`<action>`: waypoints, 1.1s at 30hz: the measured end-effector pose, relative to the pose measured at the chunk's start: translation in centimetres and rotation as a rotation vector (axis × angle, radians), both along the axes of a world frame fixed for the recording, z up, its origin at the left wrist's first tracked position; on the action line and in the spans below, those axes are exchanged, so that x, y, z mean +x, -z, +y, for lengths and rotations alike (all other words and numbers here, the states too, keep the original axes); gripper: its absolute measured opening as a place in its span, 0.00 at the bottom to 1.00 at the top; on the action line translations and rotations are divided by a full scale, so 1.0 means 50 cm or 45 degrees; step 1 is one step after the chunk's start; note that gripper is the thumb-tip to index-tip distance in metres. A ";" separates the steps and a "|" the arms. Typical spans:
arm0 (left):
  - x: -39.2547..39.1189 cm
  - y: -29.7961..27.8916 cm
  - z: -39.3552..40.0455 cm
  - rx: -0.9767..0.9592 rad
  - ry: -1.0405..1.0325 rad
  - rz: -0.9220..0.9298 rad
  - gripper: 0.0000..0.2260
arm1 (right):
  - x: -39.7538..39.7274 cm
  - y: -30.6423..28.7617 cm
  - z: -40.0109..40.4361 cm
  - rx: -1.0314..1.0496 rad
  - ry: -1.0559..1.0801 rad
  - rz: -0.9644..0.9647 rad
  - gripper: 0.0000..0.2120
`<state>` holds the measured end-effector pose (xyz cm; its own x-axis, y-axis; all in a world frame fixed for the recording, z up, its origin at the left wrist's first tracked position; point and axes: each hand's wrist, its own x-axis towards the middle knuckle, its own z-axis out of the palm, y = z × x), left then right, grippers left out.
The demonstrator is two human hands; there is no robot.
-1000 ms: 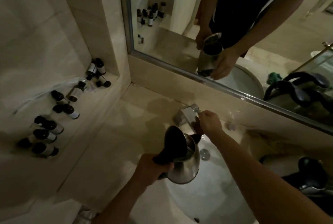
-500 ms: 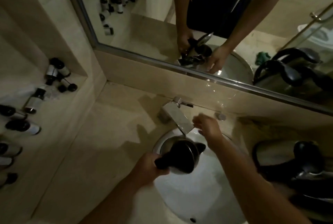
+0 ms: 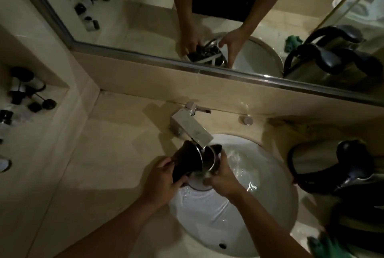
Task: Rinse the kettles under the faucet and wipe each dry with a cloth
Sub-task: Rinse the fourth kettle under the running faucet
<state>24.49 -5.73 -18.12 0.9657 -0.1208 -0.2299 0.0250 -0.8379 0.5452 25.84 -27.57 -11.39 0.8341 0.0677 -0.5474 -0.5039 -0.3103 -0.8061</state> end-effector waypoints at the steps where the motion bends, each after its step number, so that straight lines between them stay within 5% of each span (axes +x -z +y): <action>1: 0.002 0.002 -0.002 0.019 -0.003 -0.014 0.30 | 0.002 0.029 0.001 -0.041 -0.019 -0.033 0.52; 5: 0.004 0.007 -0.007 0.039 0.001 -0.031 0.31 | 0.012 0.086 0.017 -0.252 -0.021 -0.010 0.64; 13: 0.006 0.038 -0.004 -0.002 0.035 -0.160 0.27 | 0.022 0.177 0.000 -0.369 -0.073 -0.003 0.62; 18: 0.008 0.043 -0.006 -0.035 -0.013 -0.323 0.26 | 0.030 0.117 0.013 -0.391 -0.076 -0.006 0.61; 33: 0.009 0.056 -0.008 0.054 0.002 -0.283 0.25 | 0.036 0.092 0.014 -0.313 -0.005 0.102 0.64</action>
